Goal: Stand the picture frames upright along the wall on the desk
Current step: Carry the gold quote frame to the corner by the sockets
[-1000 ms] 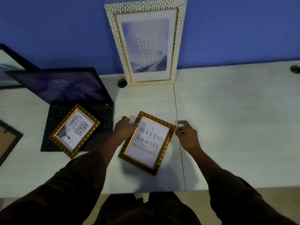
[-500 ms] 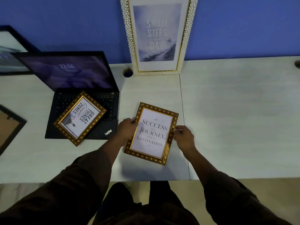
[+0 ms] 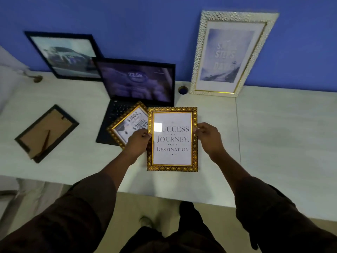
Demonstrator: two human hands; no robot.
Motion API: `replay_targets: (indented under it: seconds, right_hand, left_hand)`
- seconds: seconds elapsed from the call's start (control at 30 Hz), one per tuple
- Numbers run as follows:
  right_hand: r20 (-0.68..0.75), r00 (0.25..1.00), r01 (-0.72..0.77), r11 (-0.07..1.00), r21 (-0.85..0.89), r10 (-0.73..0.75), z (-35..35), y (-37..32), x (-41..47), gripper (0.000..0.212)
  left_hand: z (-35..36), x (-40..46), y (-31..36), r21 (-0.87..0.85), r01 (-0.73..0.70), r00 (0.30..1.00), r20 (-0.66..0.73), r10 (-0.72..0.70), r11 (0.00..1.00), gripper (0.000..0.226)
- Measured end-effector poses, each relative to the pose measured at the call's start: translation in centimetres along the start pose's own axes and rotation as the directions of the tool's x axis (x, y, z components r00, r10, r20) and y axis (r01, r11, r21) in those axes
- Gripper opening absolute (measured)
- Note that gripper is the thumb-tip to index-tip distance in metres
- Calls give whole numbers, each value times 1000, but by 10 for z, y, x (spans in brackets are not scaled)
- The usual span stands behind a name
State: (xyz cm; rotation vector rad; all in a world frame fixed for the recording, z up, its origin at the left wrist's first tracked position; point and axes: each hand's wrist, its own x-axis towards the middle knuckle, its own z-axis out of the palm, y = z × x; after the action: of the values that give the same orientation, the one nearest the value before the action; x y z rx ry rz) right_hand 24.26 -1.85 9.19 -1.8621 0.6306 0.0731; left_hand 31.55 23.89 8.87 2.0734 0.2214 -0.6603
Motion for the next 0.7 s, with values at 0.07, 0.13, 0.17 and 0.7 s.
replay_targets:
  seconds: [0.07,0.13,0.17,0.7]
  right_hand:
    - [23,999,44,999,-24,-43,33,-25,-9,21]
    - [24,997,75,996,-38,-74,68,-49,-17,15]
    - [31,995,97,994,-47,-95,88,-62,-23,14]
    - [367,843,427,904,-13,-393,366,-231,-86,13]
  left_hand:
    - [-39,-10,-15,-47,-14,1000,-27,13,999,18]
    - [-81,-19,-33,-95,-48,996,-74,41,994,16]
    - [-104,-27,-44,-113,-61,994,-98,50,992,17]
    - [-382,-125,-158,-129,-123,846,-532,36,984,14]
